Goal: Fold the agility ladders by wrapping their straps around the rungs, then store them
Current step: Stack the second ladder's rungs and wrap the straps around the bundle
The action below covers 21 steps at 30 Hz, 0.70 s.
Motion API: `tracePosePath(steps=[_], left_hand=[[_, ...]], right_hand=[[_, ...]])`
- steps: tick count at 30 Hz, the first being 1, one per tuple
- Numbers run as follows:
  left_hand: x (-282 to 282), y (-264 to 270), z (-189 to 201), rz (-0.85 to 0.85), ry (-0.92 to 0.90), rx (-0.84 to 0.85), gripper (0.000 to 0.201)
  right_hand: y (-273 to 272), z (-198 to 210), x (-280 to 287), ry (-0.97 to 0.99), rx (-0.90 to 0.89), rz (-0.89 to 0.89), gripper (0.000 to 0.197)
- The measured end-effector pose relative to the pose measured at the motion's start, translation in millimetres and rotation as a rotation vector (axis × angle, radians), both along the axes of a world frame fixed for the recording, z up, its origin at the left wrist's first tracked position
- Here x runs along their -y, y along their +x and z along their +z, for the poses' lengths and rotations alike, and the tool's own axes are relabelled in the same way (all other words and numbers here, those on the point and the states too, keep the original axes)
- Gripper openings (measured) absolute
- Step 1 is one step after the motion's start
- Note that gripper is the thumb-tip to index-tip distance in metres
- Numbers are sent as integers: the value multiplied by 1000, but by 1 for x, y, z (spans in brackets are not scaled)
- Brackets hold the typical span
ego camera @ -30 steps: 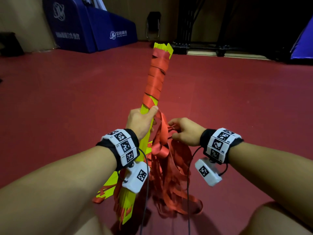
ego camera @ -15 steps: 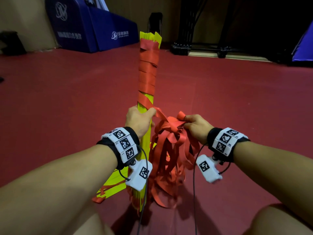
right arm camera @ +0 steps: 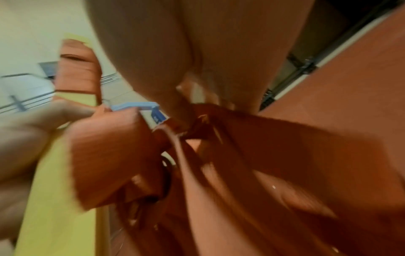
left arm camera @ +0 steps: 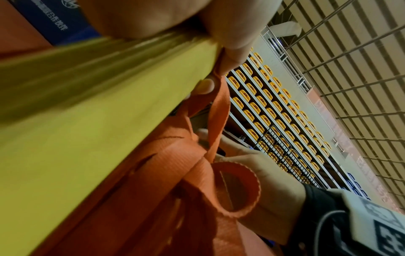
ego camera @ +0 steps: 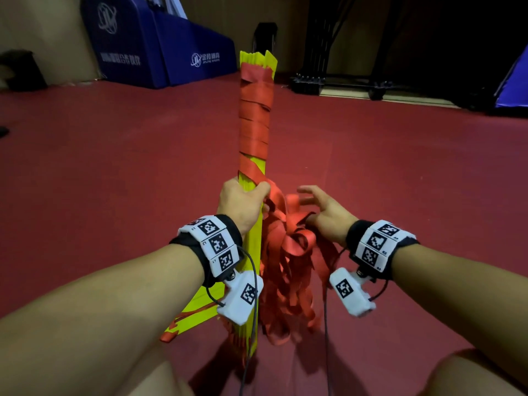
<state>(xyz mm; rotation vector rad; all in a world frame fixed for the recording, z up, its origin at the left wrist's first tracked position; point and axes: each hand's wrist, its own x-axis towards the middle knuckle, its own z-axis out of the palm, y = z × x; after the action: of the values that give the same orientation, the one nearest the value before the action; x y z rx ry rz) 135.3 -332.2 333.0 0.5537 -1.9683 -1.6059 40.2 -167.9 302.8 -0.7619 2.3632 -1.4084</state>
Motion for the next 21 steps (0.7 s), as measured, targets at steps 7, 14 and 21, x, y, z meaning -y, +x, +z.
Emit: tracePosePath(steps=[7,14,21], left_hand=[[-1,0,-1,-37,104,5,25],[3,2,0,3,79,-1,34],[3,-2,-4,-7,5,9,27]], right_hand=[[15,8,6,-49,-69,331,42],[19,10,4,-10,-4,449,38],[16,3,7,101,-121,443,61]])
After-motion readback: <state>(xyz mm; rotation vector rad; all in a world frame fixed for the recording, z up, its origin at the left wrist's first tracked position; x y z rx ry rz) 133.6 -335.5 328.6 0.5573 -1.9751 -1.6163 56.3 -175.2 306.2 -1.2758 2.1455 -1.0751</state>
